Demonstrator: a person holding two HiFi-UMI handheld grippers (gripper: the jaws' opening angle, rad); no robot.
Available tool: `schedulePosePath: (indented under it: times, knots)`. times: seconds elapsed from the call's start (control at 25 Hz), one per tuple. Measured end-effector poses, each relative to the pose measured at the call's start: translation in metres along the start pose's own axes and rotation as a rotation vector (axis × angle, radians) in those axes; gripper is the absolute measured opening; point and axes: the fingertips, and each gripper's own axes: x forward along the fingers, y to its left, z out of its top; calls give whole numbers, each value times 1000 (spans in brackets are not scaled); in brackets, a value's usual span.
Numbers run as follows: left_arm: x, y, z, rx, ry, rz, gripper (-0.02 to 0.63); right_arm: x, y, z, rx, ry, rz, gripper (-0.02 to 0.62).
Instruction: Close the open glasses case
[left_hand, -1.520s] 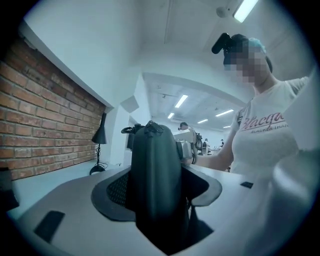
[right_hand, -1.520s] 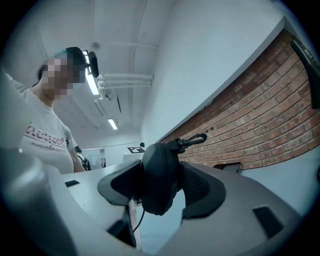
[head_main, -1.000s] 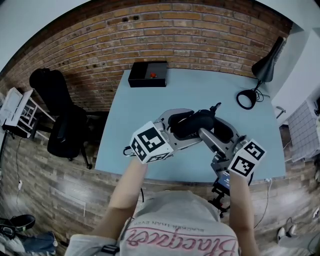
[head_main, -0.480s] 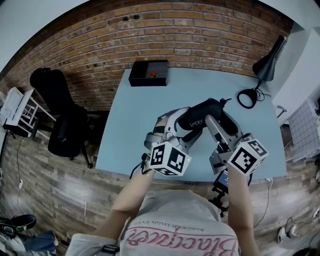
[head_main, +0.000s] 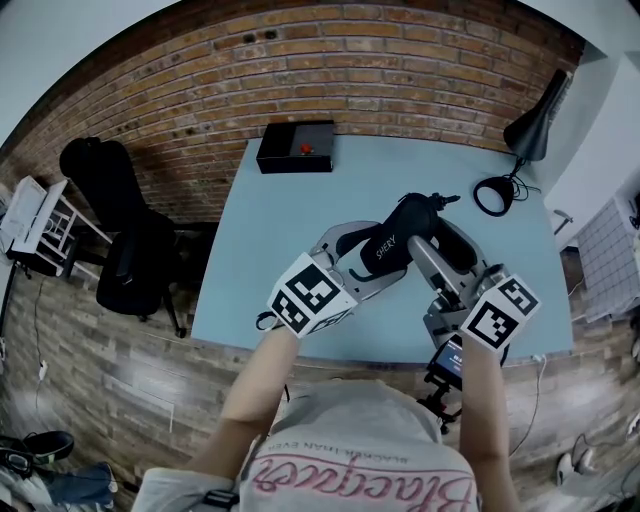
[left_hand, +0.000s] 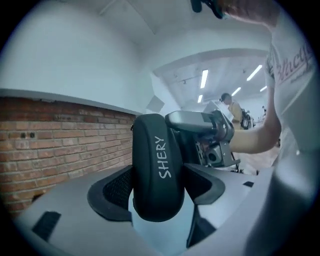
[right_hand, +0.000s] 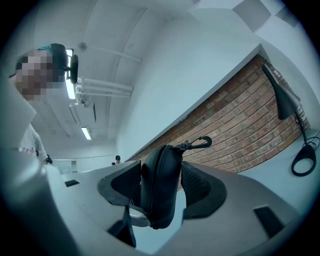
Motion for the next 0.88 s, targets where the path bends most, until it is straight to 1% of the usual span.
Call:
schedulePosePath:
  times: [0.12,0.2,0.4,0.52,0.72,0.88]
  knots:
    - [-7,1,7,-140,-82,-62,325,-3,5,-3,-13,17,44,249]
    - [-13,3,13,-206,-130,-95,324,-3,6,-6,-28,31,55,249]
    - [-22,-1,20,-265,-184,-176,324,-1,15,-5,-13,18,108,247]
    - [-28,-2,22,-307,-221,-218,325,-3,16,-5,-1,9,118,245]
    - [-38,4,29,-418,-310,-257,323,-6,13,-2,72,-27,138,210]
    - [-44,13,33,-498,-379,-269,318,-7,8,-4,81,-17,117,195]
